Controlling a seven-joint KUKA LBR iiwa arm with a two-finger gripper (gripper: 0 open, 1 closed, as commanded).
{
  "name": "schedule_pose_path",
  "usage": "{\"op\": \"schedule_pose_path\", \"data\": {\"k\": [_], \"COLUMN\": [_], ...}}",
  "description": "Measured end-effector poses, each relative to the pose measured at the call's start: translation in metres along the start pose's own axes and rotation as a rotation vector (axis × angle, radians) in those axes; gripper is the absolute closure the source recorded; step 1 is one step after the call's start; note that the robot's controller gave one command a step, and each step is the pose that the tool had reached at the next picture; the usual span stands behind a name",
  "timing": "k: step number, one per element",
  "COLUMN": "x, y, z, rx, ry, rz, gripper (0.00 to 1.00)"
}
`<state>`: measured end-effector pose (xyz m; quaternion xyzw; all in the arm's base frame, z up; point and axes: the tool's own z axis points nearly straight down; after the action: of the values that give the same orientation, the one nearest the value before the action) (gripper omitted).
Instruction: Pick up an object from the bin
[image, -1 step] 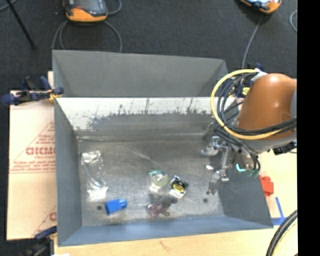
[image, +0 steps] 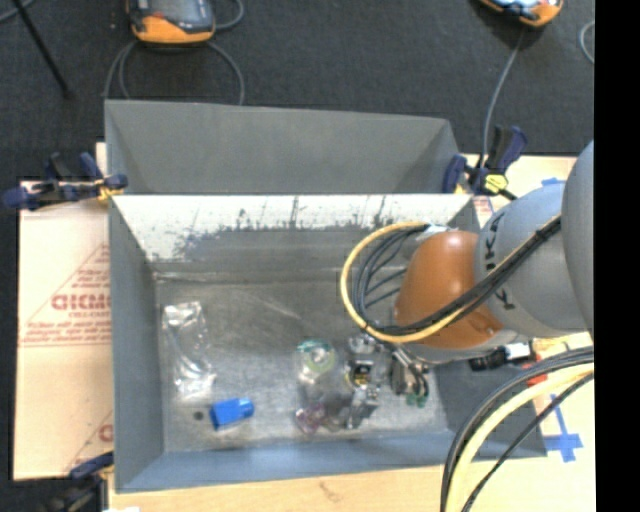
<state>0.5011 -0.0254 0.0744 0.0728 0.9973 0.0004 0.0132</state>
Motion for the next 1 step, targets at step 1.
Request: {"op": "schedule_pose_path", "data": {"k": [1], "x": [0.0252], "y": [0.0295], "z": [-0.0006], "rx": [0.003], "ry": [0.005], "rz": [0.284], "gripper": [0.0]}}
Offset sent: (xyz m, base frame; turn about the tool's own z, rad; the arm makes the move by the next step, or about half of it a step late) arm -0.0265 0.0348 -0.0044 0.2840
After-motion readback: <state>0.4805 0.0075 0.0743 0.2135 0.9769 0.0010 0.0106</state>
